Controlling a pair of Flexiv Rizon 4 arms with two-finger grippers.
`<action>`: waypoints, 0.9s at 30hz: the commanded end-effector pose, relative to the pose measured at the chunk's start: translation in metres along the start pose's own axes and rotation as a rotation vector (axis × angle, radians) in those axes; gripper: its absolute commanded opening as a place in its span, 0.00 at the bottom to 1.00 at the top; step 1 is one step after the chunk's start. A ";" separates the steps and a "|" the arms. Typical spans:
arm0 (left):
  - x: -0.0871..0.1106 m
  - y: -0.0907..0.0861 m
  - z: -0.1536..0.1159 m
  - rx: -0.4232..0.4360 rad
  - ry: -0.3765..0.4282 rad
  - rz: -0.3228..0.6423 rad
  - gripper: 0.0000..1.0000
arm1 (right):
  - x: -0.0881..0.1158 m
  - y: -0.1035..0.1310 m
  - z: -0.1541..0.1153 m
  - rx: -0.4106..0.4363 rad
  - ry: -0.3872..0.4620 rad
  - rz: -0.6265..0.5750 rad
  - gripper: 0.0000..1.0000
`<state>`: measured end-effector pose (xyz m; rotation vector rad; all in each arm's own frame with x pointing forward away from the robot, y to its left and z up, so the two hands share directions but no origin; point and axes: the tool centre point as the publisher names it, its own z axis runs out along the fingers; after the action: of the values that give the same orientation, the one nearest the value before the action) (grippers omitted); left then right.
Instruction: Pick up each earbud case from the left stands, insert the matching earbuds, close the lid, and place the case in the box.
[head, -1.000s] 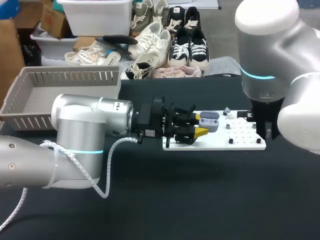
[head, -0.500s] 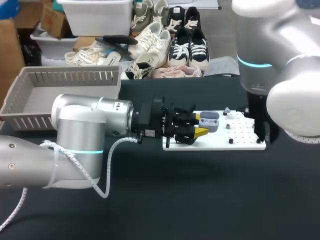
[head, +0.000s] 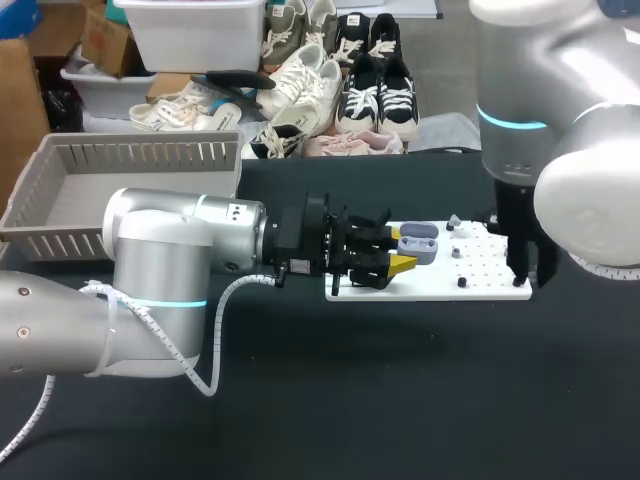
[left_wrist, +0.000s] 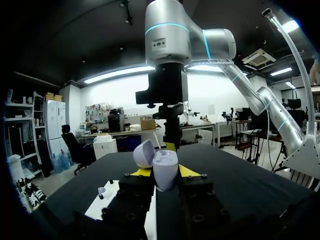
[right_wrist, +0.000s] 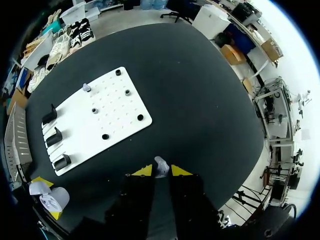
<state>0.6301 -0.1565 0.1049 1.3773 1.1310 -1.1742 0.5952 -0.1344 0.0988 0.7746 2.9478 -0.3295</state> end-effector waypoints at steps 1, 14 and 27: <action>0.000 0.000 0.001 -0.002 0.001 0.001 0.00 | 0.000 -0.001 -0.001 0.001 -0.001 0.001 0.00; 0.000 0.000 0.001 -0.002 0.001 0.001 0.00 | 0.020 0.007 -0.024 -0.021 0.049 0.318 0.00; 0.000 0.000 0.001 -0.002 0.001 0.001 0.00 | 0.052 0.028 -0.065 -0.031 0.043 0.295 0.00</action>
<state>0.6301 -0.1565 0.1049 1.3773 1.1309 -1.1742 0.5636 -0.0804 0.1451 1.2128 2.8063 -0.2314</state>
